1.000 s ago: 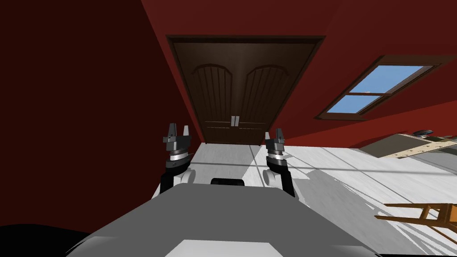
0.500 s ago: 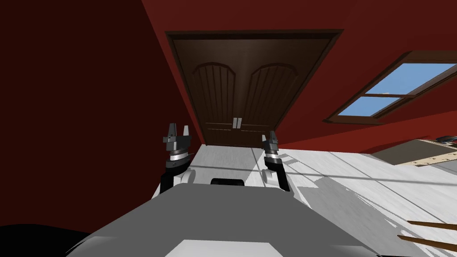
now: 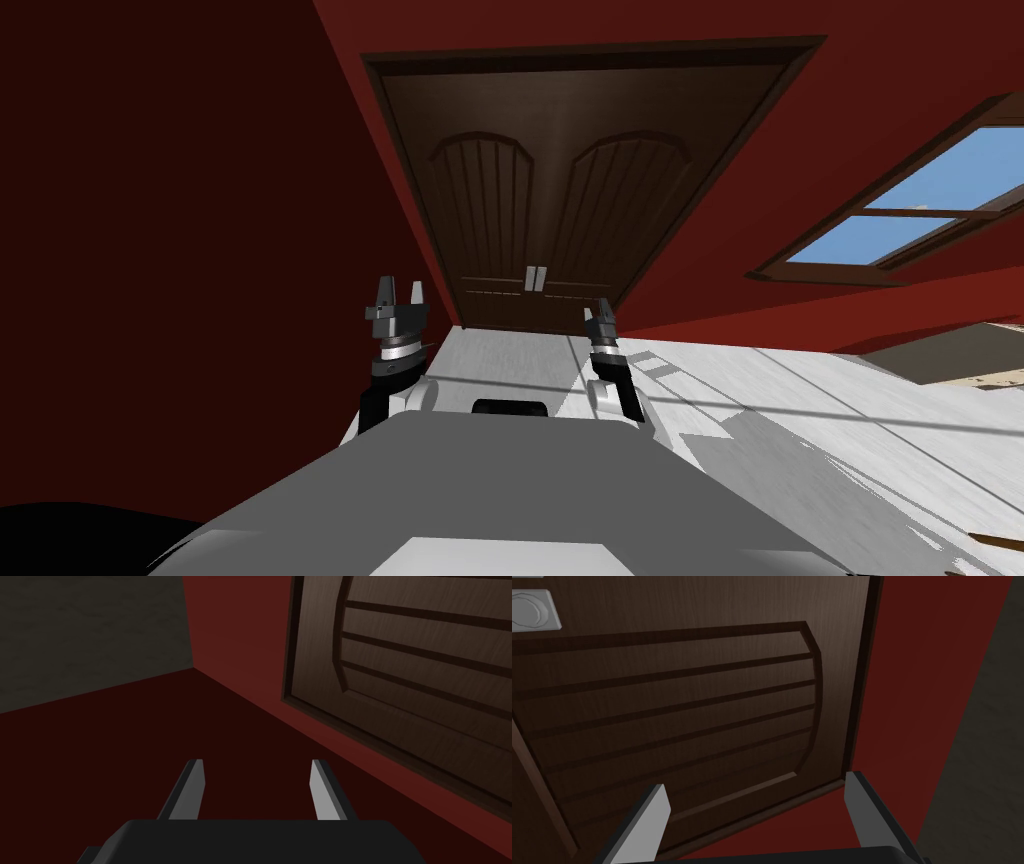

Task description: Pull the door open

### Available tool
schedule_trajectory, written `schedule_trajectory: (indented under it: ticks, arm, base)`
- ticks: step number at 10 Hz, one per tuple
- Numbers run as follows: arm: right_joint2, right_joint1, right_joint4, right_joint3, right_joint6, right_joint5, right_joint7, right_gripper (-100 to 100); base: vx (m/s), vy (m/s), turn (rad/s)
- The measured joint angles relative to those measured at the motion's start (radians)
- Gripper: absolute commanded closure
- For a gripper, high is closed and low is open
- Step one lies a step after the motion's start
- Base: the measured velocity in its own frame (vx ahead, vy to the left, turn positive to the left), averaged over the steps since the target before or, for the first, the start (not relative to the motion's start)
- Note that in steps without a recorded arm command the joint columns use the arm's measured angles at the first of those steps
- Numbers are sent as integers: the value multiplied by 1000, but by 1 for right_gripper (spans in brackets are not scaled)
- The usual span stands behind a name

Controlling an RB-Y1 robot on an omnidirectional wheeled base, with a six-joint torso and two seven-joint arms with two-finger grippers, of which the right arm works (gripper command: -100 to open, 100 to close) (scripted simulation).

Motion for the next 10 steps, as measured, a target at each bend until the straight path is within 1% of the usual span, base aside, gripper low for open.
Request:
schedule_trajectory:
  ticks: [1,2,4,5,7,9,10]
  arm:
    - [-5,-10,22,-7,4,4,-9,-100]
    - [-4,-16,37,-8,9,11,-15,-100]
    - [-8,-29,73,-16,19,22,-29,-100]
    - [-10,-40,90,-19,27,28,-36,-100]
    - [-9,-46,128,-24,28,41,-48,-100]
    - [-11,-56,162,-30,35,52,-61,-100]
    - [-15,-70,193,-36,40,60,-71,-100]
  base:
    - [94,21,29]
    - [92,19,30]
    - [105,18,31]
    - [116,21,28]
    - [107,17,28]
    - [115,23,45]
    - [147,29,36]
